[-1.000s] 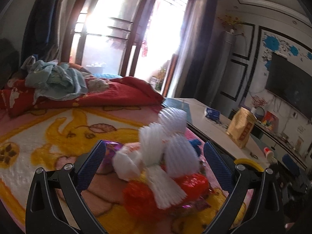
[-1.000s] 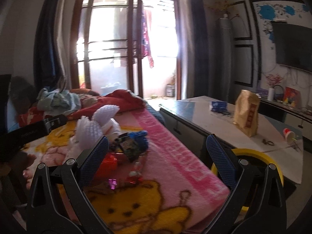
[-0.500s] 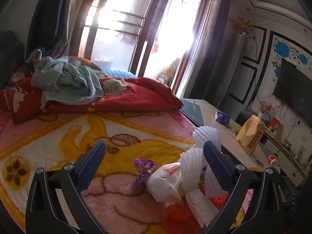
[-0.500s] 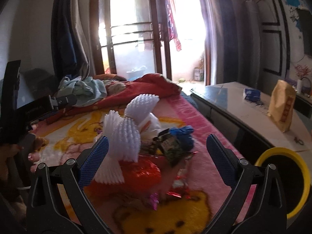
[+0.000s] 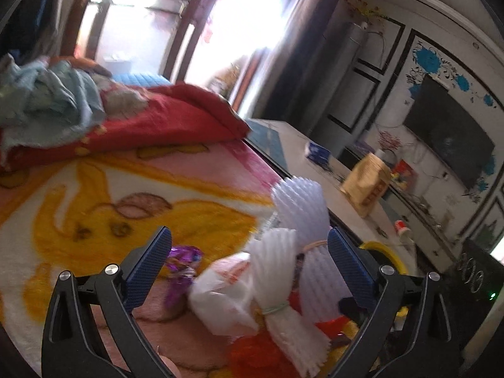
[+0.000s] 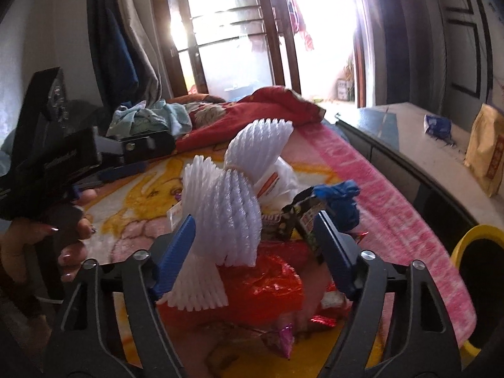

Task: Collect trash
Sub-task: 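Close the left gripper on a white foam net while the right gripper grasps another foam net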

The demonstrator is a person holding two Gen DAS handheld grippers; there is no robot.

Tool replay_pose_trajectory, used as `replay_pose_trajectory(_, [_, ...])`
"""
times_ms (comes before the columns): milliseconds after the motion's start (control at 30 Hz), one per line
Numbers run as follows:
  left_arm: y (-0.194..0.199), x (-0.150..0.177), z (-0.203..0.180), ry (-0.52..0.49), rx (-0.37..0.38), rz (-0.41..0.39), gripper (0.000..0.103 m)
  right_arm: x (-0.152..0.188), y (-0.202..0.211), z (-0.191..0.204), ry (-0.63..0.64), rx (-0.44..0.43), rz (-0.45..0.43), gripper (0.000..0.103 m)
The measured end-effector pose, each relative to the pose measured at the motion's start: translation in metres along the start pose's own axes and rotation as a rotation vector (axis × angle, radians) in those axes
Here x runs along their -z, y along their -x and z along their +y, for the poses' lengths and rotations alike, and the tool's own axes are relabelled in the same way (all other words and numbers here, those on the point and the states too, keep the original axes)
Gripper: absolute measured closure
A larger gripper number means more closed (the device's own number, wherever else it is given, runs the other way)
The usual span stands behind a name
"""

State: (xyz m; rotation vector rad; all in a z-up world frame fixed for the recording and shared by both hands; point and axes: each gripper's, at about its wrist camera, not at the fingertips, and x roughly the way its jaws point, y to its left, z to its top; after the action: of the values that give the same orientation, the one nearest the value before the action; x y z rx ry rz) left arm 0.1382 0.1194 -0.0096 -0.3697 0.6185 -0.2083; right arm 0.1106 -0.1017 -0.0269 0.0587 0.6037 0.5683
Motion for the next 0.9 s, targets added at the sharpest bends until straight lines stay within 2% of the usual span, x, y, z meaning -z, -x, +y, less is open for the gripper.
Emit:
replay_pose_trajectory(33, [-0.004, 0.000, 0.000, 0.006, 0.014, 0.011, 0.012, 0.001, -0.002, 0.000, -0.001, -0.009, 0.006, 0.039])
replay_pose_trajectory(67, [-0.010, 0.000, 0.001, 0.019, 0.033, 0.031, 0.020, 0.001, -0.003, 0.000, 0.000, -0.016, 0.012, 0.042])
replay_pose_trajectory(167, [-0.021, 0.002, 0.005, 0.046, 0.064, 0.064, 0.030, 0.003, -0.006, 0.002, 0.003, -0.040, 0.030, 0.050])
replay_pose_trajectory(333, [-0.035, 0.005, 0.006, 0.055, 0.108, 0.111, 0.034, 0.003, -0.011, 0.004, -0.003, -0.082, 0.049, 0.064])
replay_pose_trajectory(367, [-0.039, 0.006, 0.005, 0.056, 0.115, 0.124, 0.036, 0.003, -0.012, 0.005, -0.003, -0.092, 0.054, 0.069])
replay_pose_trajectory(533, [-0.051, 0.011, 0.007, 0.069, 0.134, 0.169, 0.050, 0.005, -0.013, 0.005, -0.006, -0.125, 0.063, 0.079])
replay_pose_trajectory(600, [-0.054, 0.012, 0.008, 0.081, 0.143, 0.175, 0.060, 0.005, -0.010, 0.006, -0.001, -0.134, 0.058, 0.082])
replay_pose_trajectory(667, [-0.056, 0.013, 0.008, 0.083, 0.148, 0.176, 0.076, 0.005, -0.008, 0.006, 0.004, -0.138, 0.047, 0.084])
replay_pose_trajectory(767, [-0.051, 0.012, 0.006, 0.080, 0.155, 0.160, 0.084, 0.003, -0.001, 0.006, 0.015, -0.141, 0.027, 0.087])
replay_pose_trajectory(900, [-0.039, 0.007, 0.001, 0.076, 0.159, 0.116, 0.085, 0.000, 0.009, 0.006, 0.030, -0.137, -0.018, 0.089])
